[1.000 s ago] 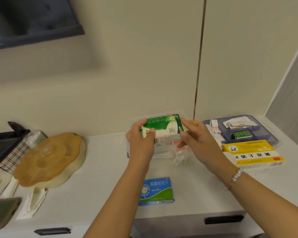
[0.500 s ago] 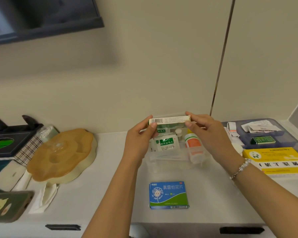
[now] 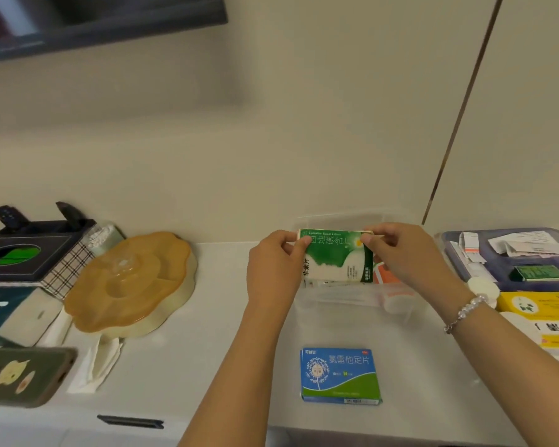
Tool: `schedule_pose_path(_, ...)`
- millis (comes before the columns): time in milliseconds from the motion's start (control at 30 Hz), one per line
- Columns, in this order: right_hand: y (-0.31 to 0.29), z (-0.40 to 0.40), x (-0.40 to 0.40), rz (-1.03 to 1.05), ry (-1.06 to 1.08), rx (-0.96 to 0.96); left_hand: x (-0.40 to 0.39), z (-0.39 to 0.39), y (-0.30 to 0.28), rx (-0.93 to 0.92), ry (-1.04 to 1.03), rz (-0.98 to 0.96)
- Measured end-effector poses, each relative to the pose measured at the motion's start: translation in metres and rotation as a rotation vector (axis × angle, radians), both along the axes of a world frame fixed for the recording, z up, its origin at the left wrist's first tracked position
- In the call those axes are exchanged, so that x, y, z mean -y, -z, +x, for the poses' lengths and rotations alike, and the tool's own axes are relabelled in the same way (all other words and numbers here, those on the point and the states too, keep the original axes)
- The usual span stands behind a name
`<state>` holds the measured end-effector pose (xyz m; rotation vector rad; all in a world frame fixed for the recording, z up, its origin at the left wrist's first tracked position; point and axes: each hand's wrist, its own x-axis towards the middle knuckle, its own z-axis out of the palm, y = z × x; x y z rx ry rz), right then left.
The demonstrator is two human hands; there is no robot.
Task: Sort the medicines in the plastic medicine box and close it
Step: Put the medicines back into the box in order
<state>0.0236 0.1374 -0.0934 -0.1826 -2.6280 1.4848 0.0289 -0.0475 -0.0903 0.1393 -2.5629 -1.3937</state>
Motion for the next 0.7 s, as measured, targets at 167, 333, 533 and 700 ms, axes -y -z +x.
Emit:
schedule_pose_path(167,0.005,-0.011,0.005,0.035,-0.044,0.142,0.006,-0.003,0.007,0.041,-0.033,-0.074)
schedule_pose_path(333,0.002,-0.015,0.003,0.084,-0.098,0.238,0.005,-0.003,0.018,0.158,0.017,0.187)
schedule_pose_path(533,0.006,-0.020,0.008,0.366,-0.197,0.386,0.008,-0.006,0.029,0.307,0.053,0.461)
schedule_pose_path(700,0.005,-0.025,0.017,0.569,-0.323,0.515,0.007,-0.009,0.035,0.284,0.039,0.466)
